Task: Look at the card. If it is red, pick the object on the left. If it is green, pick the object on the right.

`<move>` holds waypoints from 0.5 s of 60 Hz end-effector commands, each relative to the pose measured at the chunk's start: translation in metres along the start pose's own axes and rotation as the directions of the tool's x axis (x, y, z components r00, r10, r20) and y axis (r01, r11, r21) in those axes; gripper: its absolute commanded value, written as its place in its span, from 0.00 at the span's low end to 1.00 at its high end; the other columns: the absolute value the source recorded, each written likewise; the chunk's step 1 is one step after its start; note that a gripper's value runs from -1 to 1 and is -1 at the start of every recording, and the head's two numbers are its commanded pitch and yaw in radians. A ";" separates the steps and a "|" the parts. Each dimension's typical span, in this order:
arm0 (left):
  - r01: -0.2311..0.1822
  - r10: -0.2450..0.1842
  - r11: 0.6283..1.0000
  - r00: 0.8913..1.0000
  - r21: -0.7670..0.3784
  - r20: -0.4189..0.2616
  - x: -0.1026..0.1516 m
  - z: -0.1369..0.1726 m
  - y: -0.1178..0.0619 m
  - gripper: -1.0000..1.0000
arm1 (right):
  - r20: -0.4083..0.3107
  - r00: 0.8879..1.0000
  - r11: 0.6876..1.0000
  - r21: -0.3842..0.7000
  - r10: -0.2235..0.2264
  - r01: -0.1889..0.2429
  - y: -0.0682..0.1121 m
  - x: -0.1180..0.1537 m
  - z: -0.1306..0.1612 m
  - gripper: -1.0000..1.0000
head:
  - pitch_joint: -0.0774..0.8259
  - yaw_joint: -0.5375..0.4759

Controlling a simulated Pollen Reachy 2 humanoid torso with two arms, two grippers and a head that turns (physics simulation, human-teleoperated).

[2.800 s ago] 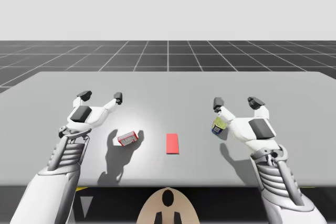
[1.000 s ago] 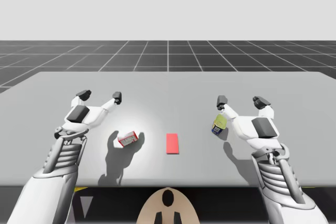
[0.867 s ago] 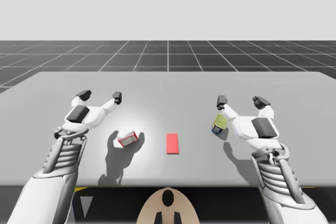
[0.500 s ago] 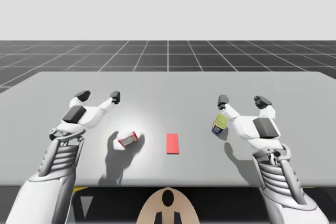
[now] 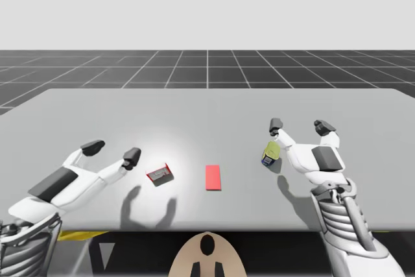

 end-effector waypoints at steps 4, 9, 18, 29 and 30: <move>0.024 -0.032 0.996 0.996 -0.084 -0.086 -0.031 0.028 0.005 0.00 | -0.005 1.000 1.000 -0.002 -0.012 0.012 0.004 -0.004 0.001 0.00 | 0.90 0.84; 0.022 -0.033 0.994 0.993 -0.103 -0.111 -0.046 0.026 0.008 0.00 | -0.005 1.000 1.000 0.000 -0.010 0.010 0.004 -0.004 0.001 0.00 | 0.90 0.84; 0.006 -0.024 0.993 0.988 -0.115 -0.151 -0.072 0.017 0.013 0.00 | -0.005 1.000 1.000 0.001 -0.009 0.009 0.004 -0.004 0.001 0.00 | 0.89 0.84; 0.014 -0.045 0.989 0.976 -0.147 -0.211 -0.093 -0.004 0.013 0.00 | -0.003 1.000 1.000 0.004 -0.008 0.008 0.005 -0.005 0.001 0.00 | 0.89 0.84; 0.017 -0.050 0.988 0.975 -0.156 -0.216 -0.094 -0.006 0.012 0.00 | -0.003 1.000 1.000 0.004 -0.009 0.009 0.005 -0.005 0.001 0.00 | 0.89 0.84</move>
